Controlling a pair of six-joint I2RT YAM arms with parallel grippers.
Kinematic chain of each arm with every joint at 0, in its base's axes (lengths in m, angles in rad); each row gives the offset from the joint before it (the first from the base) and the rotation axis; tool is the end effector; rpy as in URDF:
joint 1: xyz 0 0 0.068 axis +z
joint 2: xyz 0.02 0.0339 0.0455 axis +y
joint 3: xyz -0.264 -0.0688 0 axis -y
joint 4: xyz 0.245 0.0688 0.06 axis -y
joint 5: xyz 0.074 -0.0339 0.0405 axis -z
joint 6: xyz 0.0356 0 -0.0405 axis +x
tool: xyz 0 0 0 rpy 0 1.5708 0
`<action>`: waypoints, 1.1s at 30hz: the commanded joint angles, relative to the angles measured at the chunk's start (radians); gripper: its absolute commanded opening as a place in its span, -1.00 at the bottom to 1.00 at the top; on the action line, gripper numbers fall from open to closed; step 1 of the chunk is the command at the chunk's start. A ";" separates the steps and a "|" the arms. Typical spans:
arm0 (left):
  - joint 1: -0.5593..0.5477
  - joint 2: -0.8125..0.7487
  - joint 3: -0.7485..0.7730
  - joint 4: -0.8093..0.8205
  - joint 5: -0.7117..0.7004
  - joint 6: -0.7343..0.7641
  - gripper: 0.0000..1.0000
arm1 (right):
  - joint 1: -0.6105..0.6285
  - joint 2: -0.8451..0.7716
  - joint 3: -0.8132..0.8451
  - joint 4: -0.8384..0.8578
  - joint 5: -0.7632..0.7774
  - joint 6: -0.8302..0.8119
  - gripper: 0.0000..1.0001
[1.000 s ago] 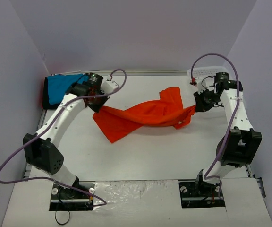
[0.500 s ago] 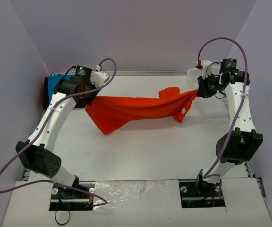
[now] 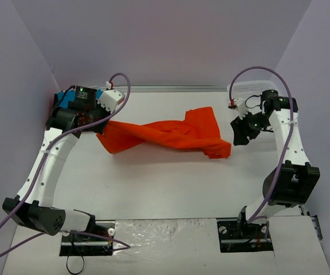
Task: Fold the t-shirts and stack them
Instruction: Flatten out the tshirt
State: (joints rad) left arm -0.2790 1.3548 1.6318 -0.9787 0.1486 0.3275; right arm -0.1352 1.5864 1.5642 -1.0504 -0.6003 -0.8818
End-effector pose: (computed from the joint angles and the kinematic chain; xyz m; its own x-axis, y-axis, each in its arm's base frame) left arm 0.2543 -0.0783 0.4256 -0.4650 0.4641 -0.7539 0.5604 0.8135 0.1552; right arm 0.3196 -0.0232 0.3412 -0.4328 -0.5839 -0.6868 -0.7712 0.6343 -0.0534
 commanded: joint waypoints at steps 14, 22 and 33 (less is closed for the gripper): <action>0.000 -0.045 -0.211 -0.014 0.126 0.009 -0.95 | 0.173 0.230 -0.087 -0.131 -0.102 -0.082 -0.03; -0.005 -0.043 -0.245 0.025 0.121 -0.018 -0.95 | 0.256 0.322 -0.095 -0.132 -0.145 -0.089 -0.16; -0.005 -0.025 -0.260 0.046 0.120 -0.027 -0.95 | 0.353 0.368 -0.121 -0.134 -0.147 -0.111 -0.28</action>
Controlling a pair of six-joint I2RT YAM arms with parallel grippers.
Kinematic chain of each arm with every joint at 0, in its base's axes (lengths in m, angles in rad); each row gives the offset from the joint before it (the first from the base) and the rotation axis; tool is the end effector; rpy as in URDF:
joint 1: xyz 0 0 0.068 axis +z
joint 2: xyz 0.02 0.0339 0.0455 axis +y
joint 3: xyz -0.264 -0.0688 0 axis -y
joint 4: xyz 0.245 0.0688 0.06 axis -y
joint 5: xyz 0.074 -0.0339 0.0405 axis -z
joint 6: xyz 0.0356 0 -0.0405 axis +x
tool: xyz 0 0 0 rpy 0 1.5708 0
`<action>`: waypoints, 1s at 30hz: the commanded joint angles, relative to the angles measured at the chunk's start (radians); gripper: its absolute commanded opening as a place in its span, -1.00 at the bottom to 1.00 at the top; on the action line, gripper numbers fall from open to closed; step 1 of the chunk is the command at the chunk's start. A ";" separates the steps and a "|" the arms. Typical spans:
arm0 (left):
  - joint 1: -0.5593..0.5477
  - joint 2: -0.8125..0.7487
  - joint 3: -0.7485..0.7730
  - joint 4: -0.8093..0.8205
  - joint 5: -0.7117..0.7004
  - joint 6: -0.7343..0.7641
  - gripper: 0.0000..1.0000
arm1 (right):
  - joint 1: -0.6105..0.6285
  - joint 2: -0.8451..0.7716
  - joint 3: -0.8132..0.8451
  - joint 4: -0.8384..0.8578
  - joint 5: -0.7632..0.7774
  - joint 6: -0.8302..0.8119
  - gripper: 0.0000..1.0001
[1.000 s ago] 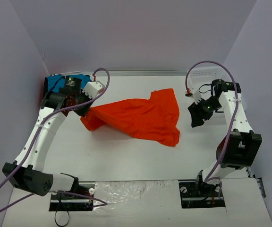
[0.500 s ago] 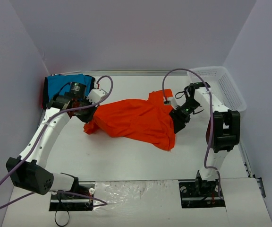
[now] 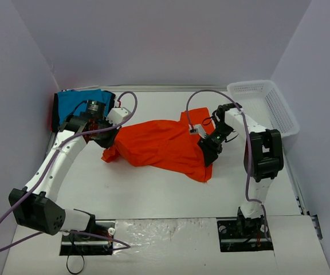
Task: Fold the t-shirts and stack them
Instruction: Flatten out the tshirt
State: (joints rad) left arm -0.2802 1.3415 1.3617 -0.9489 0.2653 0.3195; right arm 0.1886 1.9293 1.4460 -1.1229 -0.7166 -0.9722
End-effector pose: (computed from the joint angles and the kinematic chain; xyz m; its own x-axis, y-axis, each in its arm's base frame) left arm 0.2556 -0.0833 0.3488 -0.5994 0.4879 -0.6345 0.6384 0.7697 -0.0113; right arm 0.3432 0.0893 0.1992 -0.4552 -0.7211 -0.5223 -0.8778 0.2650 0.3991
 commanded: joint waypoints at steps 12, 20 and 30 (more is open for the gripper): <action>-0.002 -0.025 -0.027 0.033 -0.014 -0.020 -0.95 | 0.084 0.148 0.051 -0.005 -0.020 0.026 -0.25; -0.001 -0.018 -0.041 0.045 -0.006 -0.019 -0.95 | 0.084 0.169 0.108 -0.009 0.015 0.043 -0.25; 0.004 -0.004 -0.050 0.058 0.009 -0.017 -0.95 | 0.078 0.195 0.137 0.008 0.058 0.069 -0.25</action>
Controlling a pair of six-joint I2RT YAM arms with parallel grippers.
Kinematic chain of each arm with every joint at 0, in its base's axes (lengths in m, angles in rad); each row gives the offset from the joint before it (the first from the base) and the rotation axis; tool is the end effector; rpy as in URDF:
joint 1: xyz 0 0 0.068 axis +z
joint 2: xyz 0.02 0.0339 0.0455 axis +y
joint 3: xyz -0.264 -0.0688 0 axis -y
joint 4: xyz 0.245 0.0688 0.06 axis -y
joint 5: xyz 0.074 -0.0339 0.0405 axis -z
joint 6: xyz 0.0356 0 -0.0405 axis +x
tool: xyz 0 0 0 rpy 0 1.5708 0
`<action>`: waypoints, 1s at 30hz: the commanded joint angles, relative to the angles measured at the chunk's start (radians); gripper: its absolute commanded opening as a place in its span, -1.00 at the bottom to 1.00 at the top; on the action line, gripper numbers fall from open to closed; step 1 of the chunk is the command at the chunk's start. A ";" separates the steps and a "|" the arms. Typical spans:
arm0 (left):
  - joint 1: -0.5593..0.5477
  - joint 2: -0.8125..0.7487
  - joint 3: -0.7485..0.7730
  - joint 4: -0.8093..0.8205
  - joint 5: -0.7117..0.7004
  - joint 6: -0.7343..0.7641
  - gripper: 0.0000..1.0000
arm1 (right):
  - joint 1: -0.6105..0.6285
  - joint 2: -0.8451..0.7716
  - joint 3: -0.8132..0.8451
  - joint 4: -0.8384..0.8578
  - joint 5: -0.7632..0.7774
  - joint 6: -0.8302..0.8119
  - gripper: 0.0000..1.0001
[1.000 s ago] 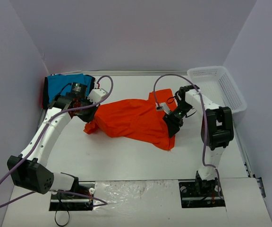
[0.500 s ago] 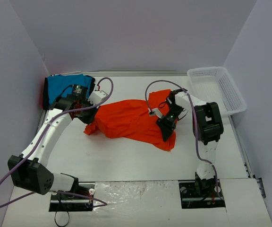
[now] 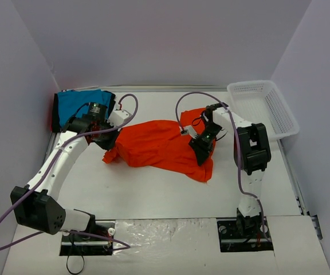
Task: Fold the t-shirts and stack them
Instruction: Flatten out the tshirt
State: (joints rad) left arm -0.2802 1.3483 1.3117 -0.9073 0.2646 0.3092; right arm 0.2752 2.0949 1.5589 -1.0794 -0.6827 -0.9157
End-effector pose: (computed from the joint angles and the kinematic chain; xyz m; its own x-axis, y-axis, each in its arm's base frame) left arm 0.2591 -0.0843 0.3342 -0.6153 0.4827 -0.6233 0.6315 0.7750 -0.0232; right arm 0.3681 0.1273 0.1670 -0.4400 -0.7636 -0.4726 -0.8743 0.2443 0.4193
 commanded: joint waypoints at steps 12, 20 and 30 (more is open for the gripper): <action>0.007 -0.018 -0.020 0.022 0.028 -0.005 -0.95 | -0.019 0.057 0.044 -0.004 0.060 0.054 -0.26; 0.009 -0.018 -0.026 0.028 0.035 -0.005 -0.95 | -0.036 0.056 0.040 0.006 0.055 0.057 -0.27; 0.018 -0.023 -0.029 0.028 0.045 -0.007 -0.95 | -0.018 0.045 0.029 -0.014 0.018 0.037 -0.55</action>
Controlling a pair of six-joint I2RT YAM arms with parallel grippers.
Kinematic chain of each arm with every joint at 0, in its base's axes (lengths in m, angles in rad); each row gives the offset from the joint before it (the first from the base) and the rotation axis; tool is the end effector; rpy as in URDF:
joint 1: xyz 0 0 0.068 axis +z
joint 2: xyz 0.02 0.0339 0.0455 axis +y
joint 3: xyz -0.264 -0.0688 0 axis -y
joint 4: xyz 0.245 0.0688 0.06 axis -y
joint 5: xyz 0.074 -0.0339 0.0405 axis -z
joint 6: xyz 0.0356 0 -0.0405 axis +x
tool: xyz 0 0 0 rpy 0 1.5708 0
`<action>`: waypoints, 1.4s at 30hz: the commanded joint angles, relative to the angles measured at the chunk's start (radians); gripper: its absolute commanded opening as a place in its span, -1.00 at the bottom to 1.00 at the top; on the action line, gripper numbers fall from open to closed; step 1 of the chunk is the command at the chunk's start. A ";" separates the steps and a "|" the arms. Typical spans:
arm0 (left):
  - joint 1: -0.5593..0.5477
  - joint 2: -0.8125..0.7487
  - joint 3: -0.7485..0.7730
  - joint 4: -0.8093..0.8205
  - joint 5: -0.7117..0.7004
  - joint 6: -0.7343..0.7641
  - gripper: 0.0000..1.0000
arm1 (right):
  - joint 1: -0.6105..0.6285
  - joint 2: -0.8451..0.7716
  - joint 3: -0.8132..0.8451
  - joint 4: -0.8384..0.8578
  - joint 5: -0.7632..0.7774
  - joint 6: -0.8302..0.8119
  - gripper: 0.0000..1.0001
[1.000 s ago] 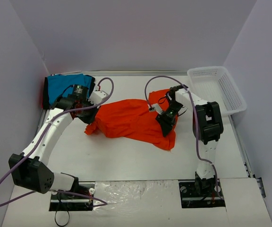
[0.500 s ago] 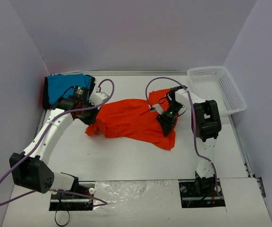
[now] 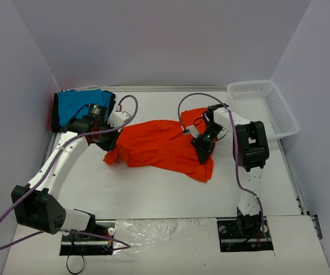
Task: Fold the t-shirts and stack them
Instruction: Flatten out the tshirt
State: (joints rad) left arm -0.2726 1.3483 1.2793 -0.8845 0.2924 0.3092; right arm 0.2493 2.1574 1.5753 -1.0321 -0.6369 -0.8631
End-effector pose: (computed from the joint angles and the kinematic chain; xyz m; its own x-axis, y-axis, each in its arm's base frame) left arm 0.2600 -0.0833 0.3258 -0.6207 0.4761 -0.6229 0.6376 0.7689 -0.0478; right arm 0.3818 0.1190 0.1463 -0.4977 -0.7571 -0.4233 -0.8484 0.3233 0.4192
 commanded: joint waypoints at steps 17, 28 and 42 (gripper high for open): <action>0.027 -0.055 -0.021 0.010 0.019 -0.009 -0.95 | 0.025 -0.010 -0.024 -0.091 -0.060 -0.059 -0.46; 0.033 -0.051 -0.018 0.007 0.024 -0.010 -0.95 | 0.034 -0.011 -0.040 -0.071 -0.035 -0.037 -1.00; 0.033 -0.044 0.057 -0.013 -0.016 -0.018 -0.95 | -0.061 -0.189 0.054 -0.066 0.040 0.050 -1.00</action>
State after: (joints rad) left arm -0.2474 1.3258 1.2606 -0.8848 0.2916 0.3042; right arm 0.2314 2.0682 1.5661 -1.0477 -0.6315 -0.8467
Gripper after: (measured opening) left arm 0.034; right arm 0.009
